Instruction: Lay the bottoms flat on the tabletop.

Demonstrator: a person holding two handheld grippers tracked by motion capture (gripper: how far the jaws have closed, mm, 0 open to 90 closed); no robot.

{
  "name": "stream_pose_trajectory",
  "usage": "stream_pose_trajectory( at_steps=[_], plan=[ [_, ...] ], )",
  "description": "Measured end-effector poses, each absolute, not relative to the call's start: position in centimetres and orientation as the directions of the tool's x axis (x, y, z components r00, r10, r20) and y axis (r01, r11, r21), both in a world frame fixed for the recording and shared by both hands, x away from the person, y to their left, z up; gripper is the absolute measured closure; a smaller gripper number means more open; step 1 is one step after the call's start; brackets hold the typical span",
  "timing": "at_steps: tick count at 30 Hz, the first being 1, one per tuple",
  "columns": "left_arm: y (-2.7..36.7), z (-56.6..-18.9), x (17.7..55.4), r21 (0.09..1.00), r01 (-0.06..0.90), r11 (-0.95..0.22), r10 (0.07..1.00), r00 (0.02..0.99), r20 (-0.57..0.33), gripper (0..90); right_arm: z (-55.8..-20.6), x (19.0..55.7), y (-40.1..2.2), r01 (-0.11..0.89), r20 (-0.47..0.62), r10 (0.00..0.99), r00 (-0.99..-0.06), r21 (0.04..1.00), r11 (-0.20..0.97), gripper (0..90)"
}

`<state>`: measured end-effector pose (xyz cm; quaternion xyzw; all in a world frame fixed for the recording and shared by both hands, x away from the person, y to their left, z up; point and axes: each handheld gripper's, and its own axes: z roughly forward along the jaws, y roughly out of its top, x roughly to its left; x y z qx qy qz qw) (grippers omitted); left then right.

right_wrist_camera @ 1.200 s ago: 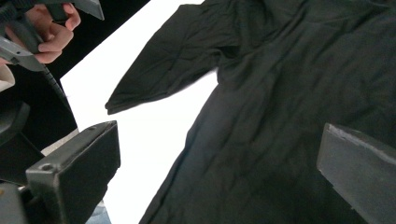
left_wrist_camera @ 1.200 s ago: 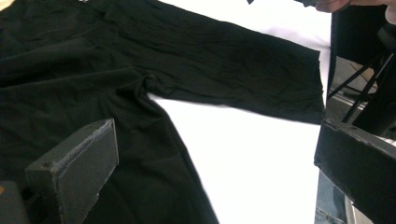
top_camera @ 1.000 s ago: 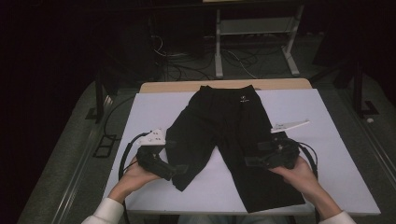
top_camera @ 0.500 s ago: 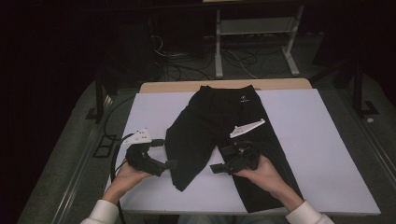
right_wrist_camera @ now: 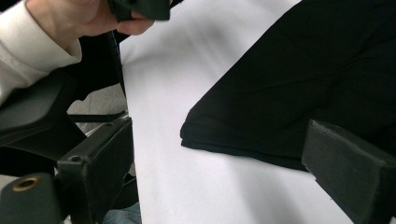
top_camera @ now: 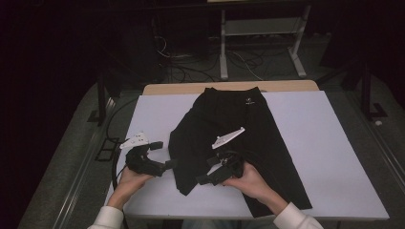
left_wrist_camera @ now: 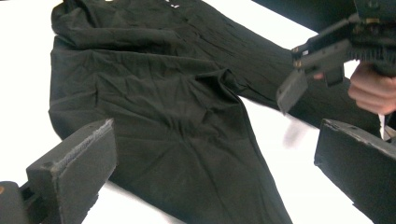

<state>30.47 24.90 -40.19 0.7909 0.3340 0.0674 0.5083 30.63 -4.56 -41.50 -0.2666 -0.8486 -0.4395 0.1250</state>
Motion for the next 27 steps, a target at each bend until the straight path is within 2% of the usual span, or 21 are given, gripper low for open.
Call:
stream_pose_trajectory(
  at_steps=[3,13,24,27],
  plan=[
    [25.0,-40.4,30.5,0.854,0.463,-0.237,0.603,0.76,-0.245,0.0,-42.0,30.6,-3.8,0.558,0.454,0.324,-0.83,0.68,0.476,13.8],
    [25.3,-41.0,30.5,0.848,0.476,-0.232,0.613,0.748,-0.252,0.0,-43.6,30.1,-1.5,0.541,0.458,0.291,-0.84,0.662,0.519,18.3],
    [25.7,-41.5,30.5,0.841,0.488,-0.231,0.631,0.734,-0.253,0.0,-45.1,29.6,0.6,0.509,0.43,0.278,-0.859,0.655,0.558,33.5],
    [25.9,-41.7,30.5,0.841,0.493,-0.223,0.638,0.726,-0.256,0.0,-45.5,29.4,1.0,0.489,0.403,0.28,-0.871,0.657,0.574,34.9]
  ],
)
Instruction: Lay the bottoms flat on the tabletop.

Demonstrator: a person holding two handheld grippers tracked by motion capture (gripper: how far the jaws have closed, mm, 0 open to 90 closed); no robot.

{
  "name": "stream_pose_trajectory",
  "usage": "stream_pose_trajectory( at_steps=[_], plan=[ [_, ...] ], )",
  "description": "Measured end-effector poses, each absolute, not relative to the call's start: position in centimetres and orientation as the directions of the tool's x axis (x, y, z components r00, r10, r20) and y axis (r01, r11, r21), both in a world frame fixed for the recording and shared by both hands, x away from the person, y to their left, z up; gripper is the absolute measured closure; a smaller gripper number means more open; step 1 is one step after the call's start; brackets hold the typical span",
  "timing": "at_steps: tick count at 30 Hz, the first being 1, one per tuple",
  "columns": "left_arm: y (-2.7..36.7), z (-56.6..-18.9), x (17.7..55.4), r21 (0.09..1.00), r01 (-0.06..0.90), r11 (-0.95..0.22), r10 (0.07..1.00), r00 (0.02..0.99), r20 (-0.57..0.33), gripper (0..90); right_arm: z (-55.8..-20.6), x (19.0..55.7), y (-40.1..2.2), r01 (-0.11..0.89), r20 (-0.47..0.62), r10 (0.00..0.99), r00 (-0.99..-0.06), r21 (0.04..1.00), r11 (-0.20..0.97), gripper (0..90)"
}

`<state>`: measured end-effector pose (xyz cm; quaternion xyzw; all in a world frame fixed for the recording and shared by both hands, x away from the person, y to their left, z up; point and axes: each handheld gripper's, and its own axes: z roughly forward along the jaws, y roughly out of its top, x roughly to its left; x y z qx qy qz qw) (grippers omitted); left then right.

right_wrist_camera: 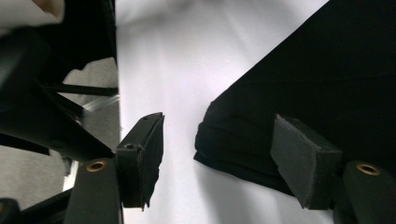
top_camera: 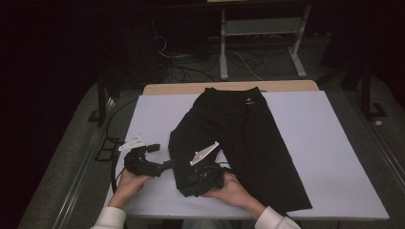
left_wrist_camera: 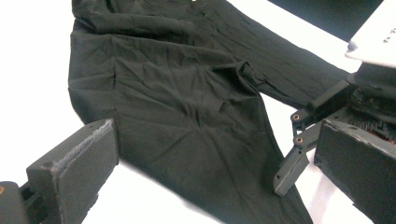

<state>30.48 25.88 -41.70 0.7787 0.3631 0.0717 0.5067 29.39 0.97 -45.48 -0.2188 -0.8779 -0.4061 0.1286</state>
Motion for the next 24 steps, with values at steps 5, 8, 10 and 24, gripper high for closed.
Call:
stream_pose_trajectory(
  at_steps=[5,8,10,24],
  plan=[
    [26.3,-41.9,30.5,0.839,0.5,-0.216,0.648,0.716,-0.259,0.0,-45.6,29.0,1.5,0.464,0.364,0.288,-0.886,0.677,0.572,42.9],
    [26.4,-41.9,30.5,0.84,0.501,-0.211,0.653,0.711,-0.26,0.0,-45.6,28.6,1.6,0.427,0.302,0.303,-0.904,0.687,0.588,50.1],
    [26.4,-41.9,30.5,0.84,0.501,-0.207,0.654,0.709,-0.262,0.0,-45.6,28.1,1.7,0.395,0.248,0.315,-0.916,0.694,0.602,58.3],
    [26.5,-41.5,30.6,0.842,0.495,-0.212,0.641,0.721,-0.263,0.0,-43.9,30.4,-0.2,0.5,0.387,0.317,-0.866,0.669,0.55,88.7]
  ],
)
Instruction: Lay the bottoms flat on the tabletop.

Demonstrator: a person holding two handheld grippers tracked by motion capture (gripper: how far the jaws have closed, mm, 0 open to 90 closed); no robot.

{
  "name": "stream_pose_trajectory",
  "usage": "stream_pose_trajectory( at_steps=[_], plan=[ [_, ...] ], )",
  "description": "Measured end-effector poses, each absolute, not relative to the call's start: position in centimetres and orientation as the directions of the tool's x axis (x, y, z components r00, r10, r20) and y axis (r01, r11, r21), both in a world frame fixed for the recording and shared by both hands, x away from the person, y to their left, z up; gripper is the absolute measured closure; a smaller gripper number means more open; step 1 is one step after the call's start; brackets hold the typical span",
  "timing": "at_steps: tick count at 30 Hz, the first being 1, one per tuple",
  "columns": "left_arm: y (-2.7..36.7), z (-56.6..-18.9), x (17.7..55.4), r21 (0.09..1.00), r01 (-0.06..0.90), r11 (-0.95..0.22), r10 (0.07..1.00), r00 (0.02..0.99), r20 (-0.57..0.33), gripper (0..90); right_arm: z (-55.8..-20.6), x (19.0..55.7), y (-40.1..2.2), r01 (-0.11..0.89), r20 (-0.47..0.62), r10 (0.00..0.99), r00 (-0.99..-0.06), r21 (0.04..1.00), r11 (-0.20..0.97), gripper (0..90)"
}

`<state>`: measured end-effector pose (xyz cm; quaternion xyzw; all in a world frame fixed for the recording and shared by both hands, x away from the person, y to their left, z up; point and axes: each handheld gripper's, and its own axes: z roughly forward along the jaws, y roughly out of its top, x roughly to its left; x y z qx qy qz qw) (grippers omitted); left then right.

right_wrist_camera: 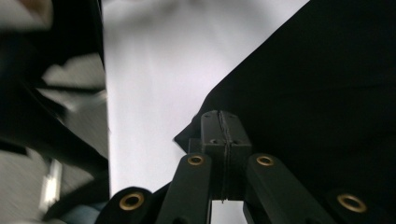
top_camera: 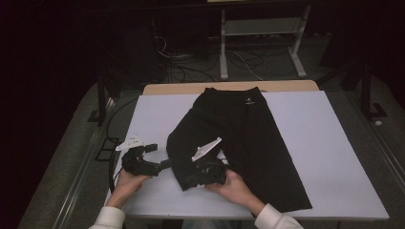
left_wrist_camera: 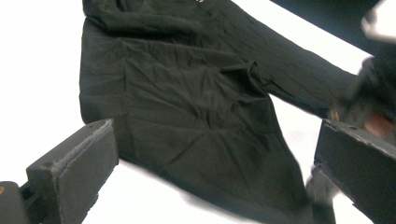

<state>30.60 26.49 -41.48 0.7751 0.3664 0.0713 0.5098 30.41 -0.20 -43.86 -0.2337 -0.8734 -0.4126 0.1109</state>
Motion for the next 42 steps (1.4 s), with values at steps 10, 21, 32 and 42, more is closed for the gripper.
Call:
stream_pose_trajectory(
  at_steps=[10,21,32,42],
  plan=[
    [25.8,-40.8,31.5,0.842,0.492,-0.22,0.63,0.731,-0.263,0.0,-40.2,36.2,-5.4,0.616,0.504,0.36,-0.785,0.7,0.362,88.8],
    [24.1,-41.2,32.2,0.83,0.492,-0.262,0.592,0.761,-0.264,0.0,-39.7,41.0,-9.8,0.687,0.516,0.494,-0.7,0.677,0.266,88.8],
    [20.5,-42.4,33.9,0.801,0.474,-0.367,0.529,0.814,-0.239,4.9,-41.4,43.9,-12.0,0.754,0.58,0.541,-0.609,0.635,0.168,88.8],
    [16.7,-44.4,35.0,0.74,0.426,-0.52,0.457,0.871,-0.18,14.9,-42.2,44.9,-12.5,0.766,0.59,0.551,-0.59,0.625,0.152,88.8]
  ],
)
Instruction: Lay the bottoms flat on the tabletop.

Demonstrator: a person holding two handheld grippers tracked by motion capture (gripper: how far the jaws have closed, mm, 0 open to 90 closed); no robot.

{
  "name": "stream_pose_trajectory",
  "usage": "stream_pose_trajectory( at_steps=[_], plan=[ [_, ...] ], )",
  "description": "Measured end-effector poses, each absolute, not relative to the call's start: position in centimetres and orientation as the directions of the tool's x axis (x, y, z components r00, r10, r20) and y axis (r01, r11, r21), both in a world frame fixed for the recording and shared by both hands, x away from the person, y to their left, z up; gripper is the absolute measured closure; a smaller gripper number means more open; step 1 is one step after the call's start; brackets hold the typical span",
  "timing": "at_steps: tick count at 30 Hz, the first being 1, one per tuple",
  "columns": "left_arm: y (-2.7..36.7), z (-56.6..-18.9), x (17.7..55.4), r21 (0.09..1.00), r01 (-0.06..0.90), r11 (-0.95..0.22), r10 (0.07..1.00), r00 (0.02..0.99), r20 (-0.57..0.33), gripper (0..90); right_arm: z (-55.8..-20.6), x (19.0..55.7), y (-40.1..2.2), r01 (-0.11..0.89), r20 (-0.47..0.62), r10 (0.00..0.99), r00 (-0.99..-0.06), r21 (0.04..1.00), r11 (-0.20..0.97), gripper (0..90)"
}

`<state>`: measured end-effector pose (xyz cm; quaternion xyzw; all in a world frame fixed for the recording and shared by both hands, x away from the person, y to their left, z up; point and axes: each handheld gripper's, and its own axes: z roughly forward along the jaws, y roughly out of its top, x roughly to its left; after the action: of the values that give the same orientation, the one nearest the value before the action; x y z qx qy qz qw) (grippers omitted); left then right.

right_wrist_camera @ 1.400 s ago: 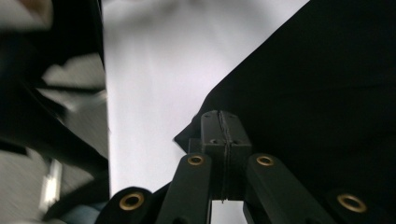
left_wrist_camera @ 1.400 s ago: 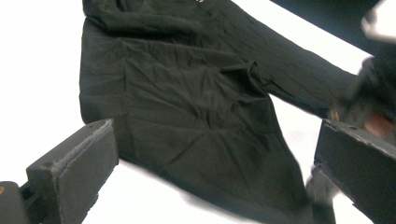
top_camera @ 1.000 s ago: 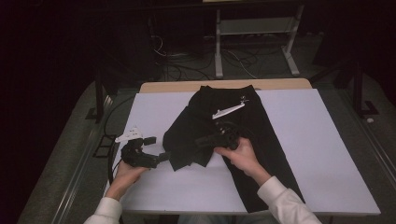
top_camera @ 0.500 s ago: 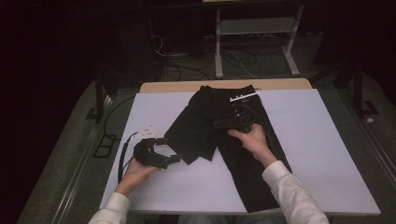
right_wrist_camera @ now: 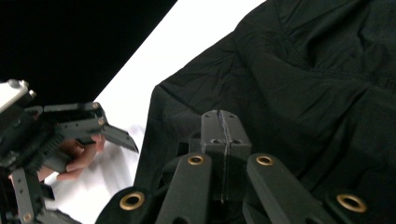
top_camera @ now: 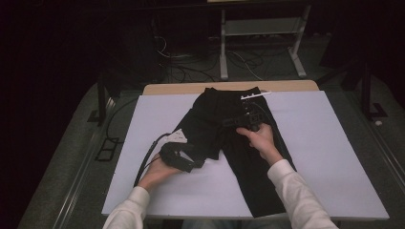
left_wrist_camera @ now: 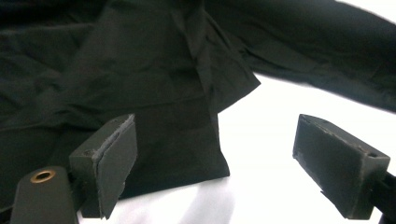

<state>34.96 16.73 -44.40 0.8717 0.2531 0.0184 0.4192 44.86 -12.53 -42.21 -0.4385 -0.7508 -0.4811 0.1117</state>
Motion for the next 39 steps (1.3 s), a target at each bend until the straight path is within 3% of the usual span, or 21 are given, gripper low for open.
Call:
stream_pose_trajectory(
  at_steps=[8,11,15,21,28,33,39],
  plan=[
    [15.9,-45.3,35.1,0.703,0.385,-0.598,0.419,0.898,-0.135,32.8,-42.6,45.0,-12.3,0.771,0.6,0.544,-0.586,0.619,0.149,88.8],
    [16.0,-45.3,35.0,0.705,0.365,-0.607,0.417,0.902,-0.108,43.6,-42.5,44.9,-12.3,0.769,0.601,0.54,-0.589,0.621,0.149,88.8],
    [15.9,-45.3,34.5,0.699,0.279,-0.658,0.402,0.916,0.013,60.7,-42.3,44.8,-12.4,0.768,0.6,0.539,-0.591,0.624,0.146,88.8],
    [15.5,-45.3,34.5,0.702,0.27,-0.659,0.398,0.917,0.022,88.3,-42.1,44.6,-12.6,0.764,0.59,0.543,-0.597,0.624,0.162,88.8],
    [17.2,-43.9,34.5,0.677,0.311,-0.667,0.388,0.921,-0.041,89.3,-41.3,42.9,-12.9,0.753,0.596,0.502,-0.627,0.627,0.196,88.8],
    [20.7,-42.4,32.9,0.674,0.344,-0.654,0.319,0.933,-0.166,89.3,-41.2,39.5,-12.4,0.736,0.631,0.395,-0.668,0.636,0.23,88.8],
    [24.2,-40.6,29.9,0.659,0.333,-0.674,0.248,0.943,-0.222,89.2,-41.8,35.2,-11.2,0.724,0.66,0.299,-0.689,0.607,0.329,88.8]
  ],
)
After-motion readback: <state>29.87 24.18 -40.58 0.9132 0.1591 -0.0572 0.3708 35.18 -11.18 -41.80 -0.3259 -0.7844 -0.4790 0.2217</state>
